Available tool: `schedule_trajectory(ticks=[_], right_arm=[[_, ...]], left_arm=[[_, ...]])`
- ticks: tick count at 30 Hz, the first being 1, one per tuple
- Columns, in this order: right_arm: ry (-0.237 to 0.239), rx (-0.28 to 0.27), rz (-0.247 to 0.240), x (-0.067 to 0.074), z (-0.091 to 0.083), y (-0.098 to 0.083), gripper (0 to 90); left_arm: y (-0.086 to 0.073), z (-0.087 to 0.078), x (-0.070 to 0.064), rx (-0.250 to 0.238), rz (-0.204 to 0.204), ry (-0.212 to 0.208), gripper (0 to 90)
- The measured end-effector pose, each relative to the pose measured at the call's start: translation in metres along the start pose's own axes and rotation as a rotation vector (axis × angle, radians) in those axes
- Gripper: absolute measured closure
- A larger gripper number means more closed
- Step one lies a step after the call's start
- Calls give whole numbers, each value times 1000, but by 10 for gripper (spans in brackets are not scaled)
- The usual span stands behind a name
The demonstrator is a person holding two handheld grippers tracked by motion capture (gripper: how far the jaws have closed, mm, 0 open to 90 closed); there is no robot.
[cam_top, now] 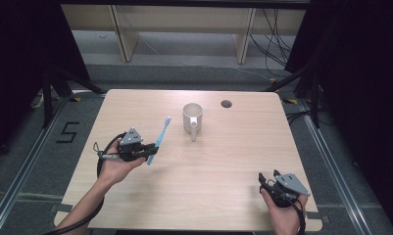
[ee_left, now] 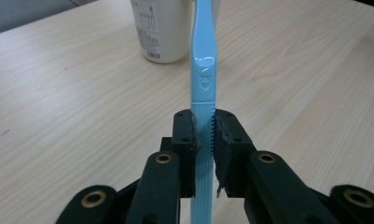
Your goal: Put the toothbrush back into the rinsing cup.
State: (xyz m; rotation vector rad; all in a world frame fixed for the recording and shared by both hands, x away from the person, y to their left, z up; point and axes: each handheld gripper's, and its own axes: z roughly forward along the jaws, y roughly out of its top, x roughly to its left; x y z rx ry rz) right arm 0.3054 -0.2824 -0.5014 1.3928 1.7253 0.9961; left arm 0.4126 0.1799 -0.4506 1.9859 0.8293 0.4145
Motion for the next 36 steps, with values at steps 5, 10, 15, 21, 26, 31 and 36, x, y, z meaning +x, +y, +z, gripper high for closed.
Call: schedule_trajectory(ticks=[5,10,15,21,26,31,36], right_arm=[[0,-4,11,1,-1,0,443],[21,-5,28,3,1,0,443],[15,4,45,5,0,0,443],[26,-8,25,3,1,-1,443],[15,10,27,4,0,-1,443],[25,0,16,4,0,0,444],[19,2,35,6,0,-1,444]], left_arm=[[3,1,-1,-48,-12,7,787],[7,6,1,-99,-12,-1,788],[10,8,0,-127,-11,8,787],[13,12,-1,-193,-28,14,788],[16,15,1,-209,-28,7,787],[17,17,2,-244,-28,19,787],[18,19,2,-277,-25,33,787]])
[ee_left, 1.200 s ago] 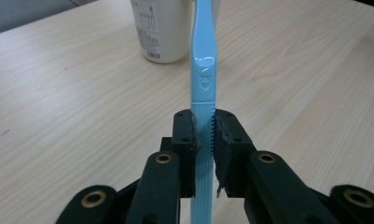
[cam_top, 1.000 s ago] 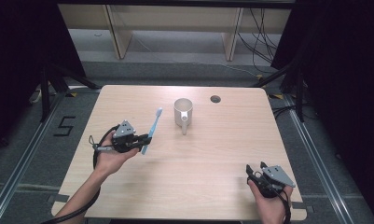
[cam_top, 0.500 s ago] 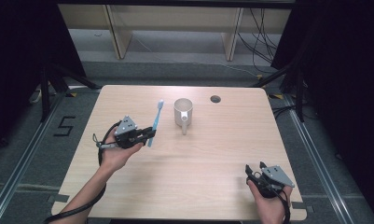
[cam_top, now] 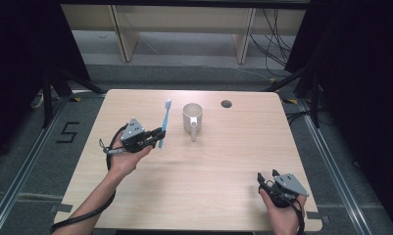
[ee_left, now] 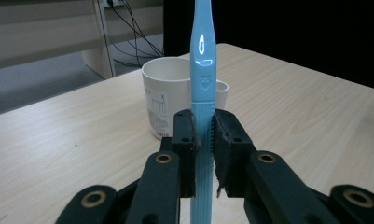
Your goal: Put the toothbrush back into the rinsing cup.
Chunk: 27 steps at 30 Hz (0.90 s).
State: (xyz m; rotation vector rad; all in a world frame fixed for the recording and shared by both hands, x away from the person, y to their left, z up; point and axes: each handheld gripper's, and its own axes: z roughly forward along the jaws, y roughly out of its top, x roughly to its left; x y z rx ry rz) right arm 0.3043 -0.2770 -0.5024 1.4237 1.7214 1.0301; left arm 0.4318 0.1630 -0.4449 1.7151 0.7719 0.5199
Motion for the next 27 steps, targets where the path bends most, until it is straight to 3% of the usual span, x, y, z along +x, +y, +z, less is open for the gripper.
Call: schedule_trajectory(ticks=[1,8,11,16,27], right_arm=[[1,-7,-17,-1,0,0,444],[4,-5,-10,-1,0,0,444],[-7,-11,-41,-3,-1,1,444],[-5,2,-5,-1,-1,0,444],[-1,-13,-29,-2,1,0,443]], left_arm=[[0,0,0,-10,5,1,787],[2,4,1,-61,4,-2,787],[1,6,1,-79,2,-4,787],[1,9,2,-100,-3,-3,787],[6,15,1,-151,7,19,787]])
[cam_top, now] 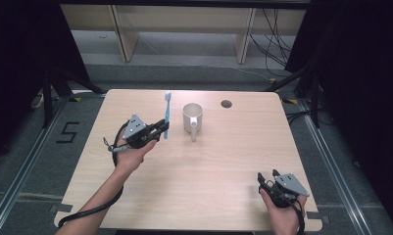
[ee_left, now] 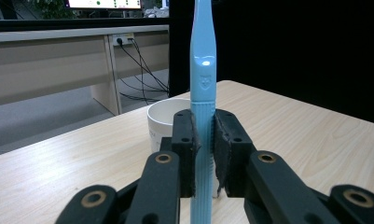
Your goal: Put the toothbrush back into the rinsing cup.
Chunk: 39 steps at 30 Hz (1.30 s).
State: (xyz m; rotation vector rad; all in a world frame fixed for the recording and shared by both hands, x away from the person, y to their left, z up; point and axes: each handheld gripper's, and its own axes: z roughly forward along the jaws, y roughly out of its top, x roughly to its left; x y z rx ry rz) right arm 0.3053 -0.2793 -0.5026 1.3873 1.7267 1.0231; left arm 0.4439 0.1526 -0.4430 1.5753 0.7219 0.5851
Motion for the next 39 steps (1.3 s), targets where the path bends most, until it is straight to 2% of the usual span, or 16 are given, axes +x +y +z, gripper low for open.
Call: schedule_trajectory(ticks=[8,9,12,14,16,17,18,19,20,34,35,39], right_arm=[[13,13,12,1,-1,1,444],[-7,-5,-12,0,-1,1,443],[4,3,0,1,0,0,443],[-8,-4,-11,0,-1,1,444],[-9,-3,-8,0,-1,1,444],[-4,10,31,3,-2,0,444],[1,13,38,3,-2,1,443],[-7,9,4,1,-2,1,444],[-4,22,39,3,-3,1,443],[-10,7,39,2,-2,1,444],[-12,0,20,1,-1,1,444],[-6,12,39,2,-2,1,444]], left_arm=[[2,6,-1,-24,16,-6,787],[2,6,-1,-26,18,-7,787],[4,8,-3,-34,18,-11,787],[6,10,-4,-45,22,-13,787],[6,11,-4,-48,25,-17,787],[7,11,-4,-51,24,-17,787],[8,12,-4,-51,26,-17,787],[8,13,-4,-53,25,-20,787],[10,14,-4,-55,28,-20,787],[13,23,-5,-101,20,-39,787],[14,24,-5,-112,13,-41,787],[14,27,-4,-126,14,-50,787]])
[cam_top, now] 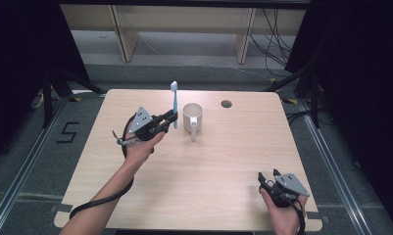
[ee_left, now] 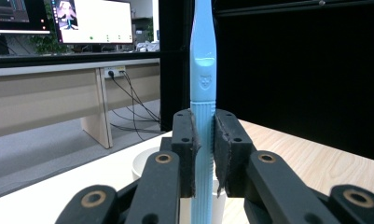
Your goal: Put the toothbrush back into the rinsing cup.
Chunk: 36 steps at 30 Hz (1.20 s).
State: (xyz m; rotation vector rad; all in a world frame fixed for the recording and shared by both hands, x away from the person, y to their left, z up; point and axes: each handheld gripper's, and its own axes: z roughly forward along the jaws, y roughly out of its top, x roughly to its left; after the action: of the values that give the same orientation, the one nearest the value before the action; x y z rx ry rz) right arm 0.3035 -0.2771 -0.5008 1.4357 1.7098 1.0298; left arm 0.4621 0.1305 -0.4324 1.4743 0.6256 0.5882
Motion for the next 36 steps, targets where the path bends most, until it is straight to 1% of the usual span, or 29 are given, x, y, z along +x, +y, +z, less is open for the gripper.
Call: schedule_trajectory(ticks=[1,3,4,6,11,12,13,24,25,26,27,36], right_arm=[[0,0,0,0,0,0,444],[-6,-19,-50,-3,1,1,444],[-1,-2,-5,0,0,0,444],[-2,-2,-3,0,0,0,444],[-2,-2,-4,0,0,0,444],[-3,-5,-14,-1,0,0,443],[-2,-2,-4,0,0,0,444],[-6,-6,-7,-1,-1,0,444],[1,-19,-32,-3,0,0,443],[0,-18,-37,-3,0,0,444],[6,-18,-33,-3,0,0,444],[1,-18,-33,-3,0,0,443]], left_arm=[[0,0,0,0,0,0,787],[-1,2,0,-4,-3,-6,787],[-1,3,0,-7,-4,-7,787],[-1,4,0,-9,-5,-7,786],[0,6,0,-17,-6,-8,787],[0,6,0,-17,-6,-8,787],[0,7,0,-19,-8,-8,787],[0,12,-1,-22,-4,-5,786],[0,13,-1,-20,-2,-6,786],[0,13,-1,-20,-2,-6,786],[0,14,-2,-19,-2,-7,787],[2,19,-4,-24,0,-11,786]])
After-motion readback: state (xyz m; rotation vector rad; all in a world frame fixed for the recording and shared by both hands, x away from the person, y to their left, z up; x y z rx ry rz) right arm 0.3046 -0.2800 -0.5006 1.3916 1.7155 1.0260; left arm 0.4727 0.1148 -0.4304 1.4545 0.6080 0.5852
